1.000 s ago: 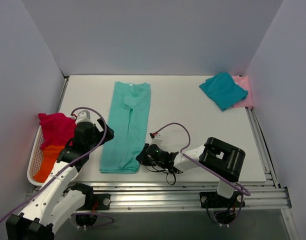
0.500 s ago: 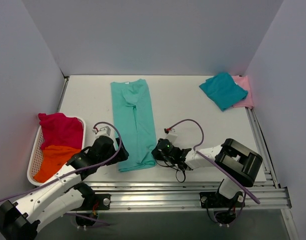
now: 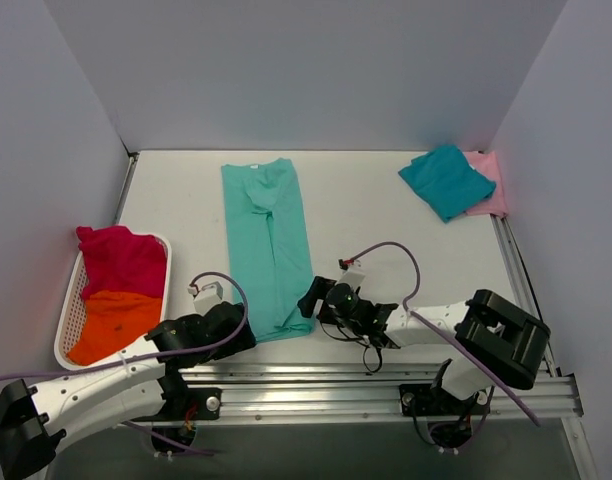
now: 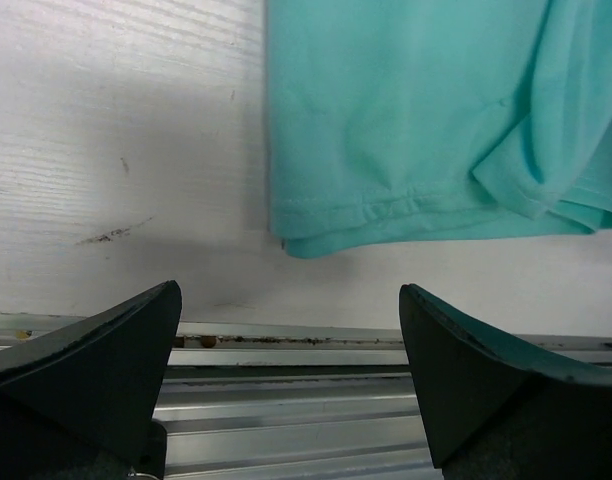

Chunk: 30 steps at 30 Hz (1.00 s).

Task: Fold and stack the t-shirts
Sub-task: Grab the bottom of the folded rectangular tshirt with both arms

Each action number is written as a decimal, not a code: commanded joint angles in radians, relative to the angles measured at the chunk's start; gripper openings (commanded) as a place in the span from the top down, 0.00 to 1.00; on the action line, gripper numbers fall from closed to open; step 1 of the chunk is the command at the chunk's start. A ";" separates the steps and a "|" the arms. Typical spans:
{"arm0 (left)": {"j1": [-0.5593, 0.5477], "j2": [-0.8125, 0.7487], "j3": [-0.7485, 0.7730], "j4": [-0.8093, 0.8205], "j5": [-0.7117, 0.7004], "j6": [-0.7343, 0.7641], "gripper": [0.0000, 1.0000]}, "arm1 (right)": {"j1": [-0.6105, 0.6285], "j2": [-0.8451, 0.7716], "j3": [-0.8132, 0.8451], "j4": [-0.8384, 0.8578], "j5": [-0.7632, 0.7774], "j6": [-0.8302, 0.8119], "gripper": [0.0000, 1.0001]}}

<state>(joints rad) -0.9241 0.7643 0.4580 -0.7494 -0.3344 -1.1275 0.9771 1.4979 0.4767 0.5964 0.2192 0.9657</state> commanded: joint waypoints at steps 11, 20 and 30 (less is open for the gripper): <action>-0.084 0.133 -0.062 0.140 -0.143 -0.173 0.07 | 0.106 -0.051 -0.066 -0.198 0.068 0.065 0.44; -0.085 0.109 -0.065 0.127 -0.187 -0.175 0.09 | 0.156 0.134 0.002 -0.104 0.031 0.076 0.62; -0.087 0.150 -0.053 0.133 -0.233 -0.198 0.30 | 0.132 0.117 -0.004 -0.133 0.042 0.061 0.86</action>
<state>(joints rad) -1.0065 0.9009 0.3996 -0.6350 -0.5171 -1.2915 1.1179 1.5970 0.5060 0.6273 0.2726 1.0401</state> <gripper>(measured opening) 0.714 0.151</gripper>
